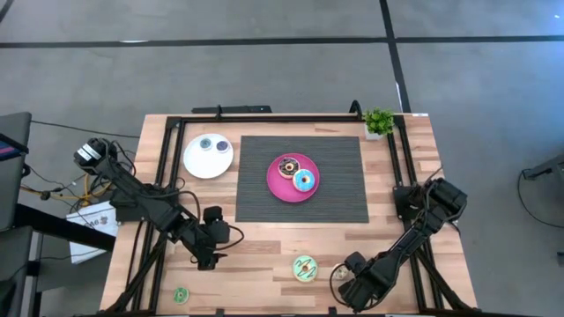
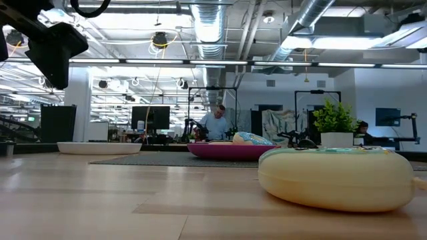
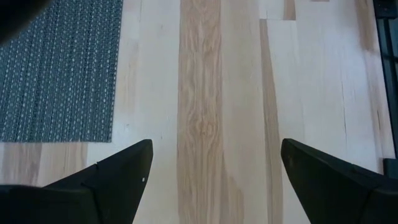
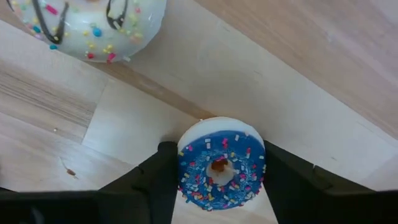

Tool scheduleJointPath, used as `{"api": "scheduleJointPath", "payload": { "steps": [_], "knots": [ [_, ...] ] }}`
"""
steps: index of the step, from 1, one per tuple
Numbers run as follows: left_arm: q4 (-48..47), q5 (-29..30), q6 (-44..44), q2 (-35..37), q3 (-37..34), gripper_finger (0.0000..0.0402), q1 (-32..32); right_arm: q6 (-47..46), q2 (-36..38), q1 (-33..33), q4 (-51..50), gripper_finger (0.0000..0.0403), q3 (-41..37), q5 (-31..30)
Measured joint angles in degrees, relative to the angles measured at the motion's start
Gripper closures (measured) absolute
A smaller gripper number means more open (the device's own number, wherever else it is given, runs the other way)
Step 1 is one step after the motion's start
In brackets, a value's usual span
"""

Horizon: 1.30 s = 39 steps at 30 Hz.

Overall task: Pick & Place donuts
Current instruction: Move the small violet donut to the center of the table

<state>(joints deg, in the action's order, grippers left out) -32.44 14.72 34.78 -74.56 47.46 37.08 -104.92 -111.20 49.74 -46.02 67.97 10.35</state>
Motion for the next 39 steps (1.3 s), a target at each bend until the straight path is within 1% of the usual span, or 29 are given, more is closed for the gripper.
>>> {"api": "scheduleJointPath", "payload": {
  "steps": [5,9,14,17,20,22,23,25,28,31,35,37,39],
  "knots": [
    [-1.7,-1.6,2.4,0.7,0.0,0.0052,0.0,-0.1,1.0,-0.4,0.0,0.0216,-0.1,0.0],
    [-3.8,-1.2,3.0,4.8,0.0,0.0052,0.5,-0.1,3.5,-1.4,-2.1,0.0218,-0.4,-1.0],
    [-6.2,4.2,3.0,13.5,0.0,0.0052,2.1,0.2,9.1,-4.4,-0.3,0.0219,-0.3,-4.2],
    [-7.5,6.0,3.2,18.0,0.0,0.0052,2.8,4.0,12.8,-6.6,2.1,0.0223,-0.2,-9.8],
    [-9.2,6.2,3.2,21.0,0.0,0.0052,3.4,9.8,15.8,-9.6,6.1,0.0229,-0.2,-18.6],
    [-10.5,6.2,3.2,22.2,0.0,0.0052,3.5,14.7,16.8,-12.5,10.5,0.0233,-0.1,-23.3],
    [-11.5,6.2,3.3,22.5,0.0,0.0052,3.6,17.3,17.0,-14.2,12.5,0.0236,-0.1,-24.6],
    [-13.5,6.2,3.5,22.7,0.0,0.0052,3.8,23.3,17.0,-18.1,17.7,0.0241,-0.1,-25.2],
    [-16.3,6.2,4.3,22.6,0.0,0.0052,4.4,32.8,14.8,-24.7,28.4,0.0247,1.0,-23.8],
    [-17.8,6.7,5.5,22.6,0.0,0.0052,5.3,42.4,9.8,-30.5,33.3,0.0252,6.3,-20.5],
    [-18.4,7.2,6.6,22.6,0.0,0.0052,6.8,54.4,0.5,-36.0,31.0,0.0254,19.0,-15.9],
    [-18.4,7.1,7.2,22.6,0.0,0.0052,7.6,58.9,-4.6,-38.2,27.1,0.0254,26.6,-15.0],
    [-18.3,7.1,8.3,22.6,0.0,0.0052,8.2,62.1,-9.5,-40.3,20.3,0.0254,34.8,-14.9]
  ]
}}
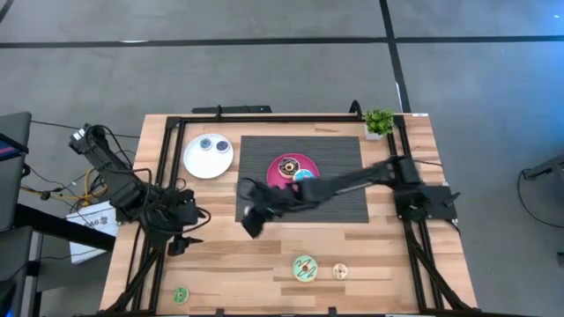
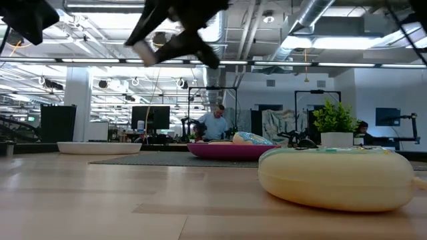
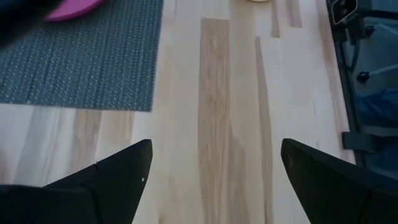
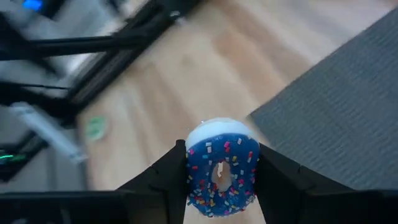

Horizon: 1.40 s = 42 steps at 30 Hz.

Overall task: Pick & Place donuts
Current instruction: Move the small violet donut to the center of the table, then move the small white donut to the center of the table

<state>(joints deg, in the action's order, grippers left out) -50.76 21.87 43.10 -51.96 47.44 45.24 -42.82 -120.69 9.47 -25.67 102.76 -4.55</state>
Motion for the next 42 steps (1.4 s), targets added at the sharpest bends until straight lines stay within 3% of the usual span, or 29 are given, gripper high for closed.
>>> {"api": "scheduleJointPath", "payload": {
  "steps": [7,11,18,32,42],
  "knots": [
    [0.1,0.1,3.3,0.0,0.0,0.0052,2.1,3.2,-15.7,-4.8,-23.5,0.0254,24.0,0.0],
    [0.1,1.6,4.6,0.0,0.0,0.0052,3.2,3.9,-21.9,-5.4,-29.4,0.0252,32.1,0.4],
    [0.2,2.6,6.2,0.0,0.0,0.0052,4.3,2.5,-23.7,-5.7,-29.4,0.0230,31.2,1.6],
    [0.6,3.0,7.2,0.0,0.0,0.0052,4.3,2.3,-25.0,-5.8,-31.5,0.0148,30.9,0.3],
    [0.5,3.0,7.0,0.0,0.0,0.0052,4.3,2.9,-23.6,-5.7,-32.9,0.0136,30.9,0.3]
  ]
}}
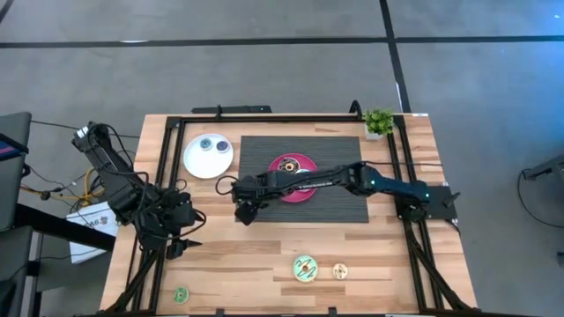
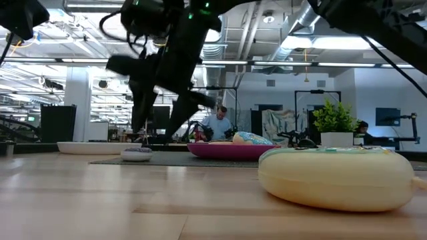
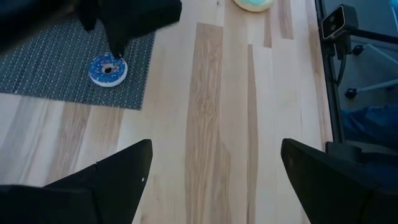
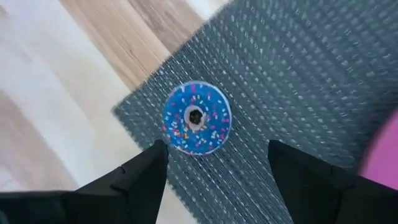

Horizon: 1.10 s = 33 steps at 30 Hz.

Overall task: Pick & Place donuts
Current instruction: Move the small white donut to the center of the table

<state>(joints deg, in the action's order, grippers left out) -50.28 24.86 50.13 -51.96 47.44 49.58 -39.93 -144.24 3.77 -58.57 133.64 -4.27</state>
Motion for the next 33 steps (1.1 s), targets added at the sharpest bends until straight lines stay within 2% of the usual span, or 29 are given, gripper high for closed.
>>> {"api": "scheduleJointPath", "payload": {
  "steps": [4,9,12,18,23,28,33],
  "knots": [
    [-0.1,0.0,-0.1,0.0,0.0,0.0052,0.0,1.4,3.3,0.9,-3.8,0.0136,0.1,-0.2],
    [-0.1,0.4,-0.3,0.0,0.0,0.0052,0.0,1.4,7.7,4.3,-14.1,0.0137,0.1,-1.1],
    [-0.1,2.1,-0.3,0.0,0.0,0.0052,0.0,1.4,9.6,7.8,-20.1,0.0137,0.1,-1.4],
    [-0.1,3.0,-0.3,0.0,0.0,0.0052,0.0,-2.4,10.4,16.3,-31.5,0.0146,0.0,-5.9],
    [-0.2,3.4,-0.4,0.0,0.0,0.0052,0.0,-4.4,10.0,21.5,-31.2,0.0162,-0.5,-1.2],
    [0.0,5.8,0.0,0.0,0.0,0.0052,0.0,-11.2,14.5,22.1,-31.2,0.0175,-9.5,-0.6],
    [0.0,6.8,0.5,0.0,0.0,0.0052,0.0,-16.8,21.3,23.9,-28.3,0.0179,-22.6,1.3]
  ]
}}
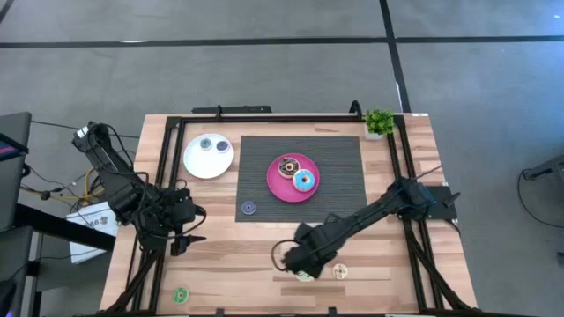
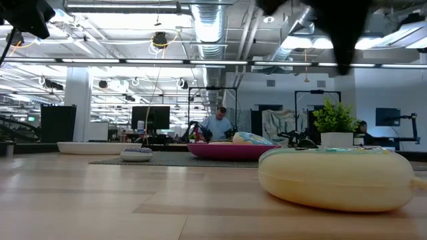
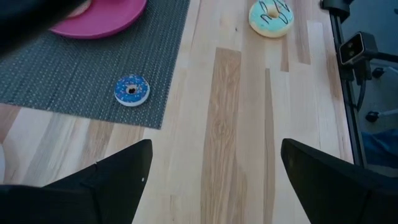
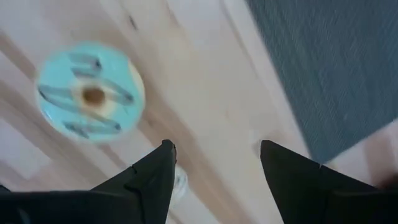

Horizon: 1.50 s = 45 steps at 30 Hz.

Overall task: Pick & Place donuts
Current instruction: Move the small white donut to the center of the table

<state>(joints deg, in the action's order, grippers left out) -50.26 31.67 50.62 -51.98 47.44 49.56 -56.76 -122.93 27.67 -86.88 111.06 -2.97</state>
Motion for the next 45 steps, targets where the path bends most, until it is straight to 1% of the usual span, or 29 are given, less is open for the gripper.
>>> {"api": "scheduleJointPath", "payload": {
  "steps": [4,7,9,12,18,23,28,32,37,41,45],
  "knots": [
    [0.0,1.5,0.2,0.0,0.0,0.0052,-0.2,-4.1,5.0,1.1,7.8,0.0179,-10.5,4.5],
    [0.0,2.3,0.9,0.0,0.0,0.0052,-0.7,-9.3,7.6,1.7,13.4,0.0179,-17.5,6.5],
    [0.0,2.4,1.0,0.0,0.0,0.0052,-1.1,-13.2,8.9,2.3,15.4,0.0176,-21.0,7.2],
    [0.1,2.5,1.1,0.0,0.0,0.0052,-1.9,-16.4,10.2,3.6,16.0,0.0163,-24.0,7.9],
    [0.3,2.5,1.1,0.0,0.0,0.0052,-3.6,-18.4,10.8,5.4,18.0,0.0124,-26.5,9.3],
    [0.5,2.5,1.1,0.0,0.0,0.0052,-4.5,-19.3,10.8,5.7,25.6,0.0085,-29.5,13.9],
    [0.9,2.6,1.1,0.0,0.0,0.0052,-4.7,-19.8,10.8,5.7,26.9,0.0064,-30.3,13.8],
    [0.9,2.6,1.1,0.0,0.0,0.0052,-4.7,-19.8,10.8,5.7,27.6,0.0060,-30.3,14.7],
    [0.9,2.6,0.9,0.0,0.0,0.0052,-4.7,-19.8,10.4,5.7,28.2,0.0069,-30.3,15.1],
    [0.9,2.6,0.8,0.0,0.0,0.0052,-4.7,-20.0,10.3,6.1,34.4,0.0078,-32.6,17.4],
    [0.9,2.7,0.9,0.0,0.0,0.0052,-4.7,-23.1,10.3,6.9,36.5,0.0081,-35.3,18.0]
  ]
}}
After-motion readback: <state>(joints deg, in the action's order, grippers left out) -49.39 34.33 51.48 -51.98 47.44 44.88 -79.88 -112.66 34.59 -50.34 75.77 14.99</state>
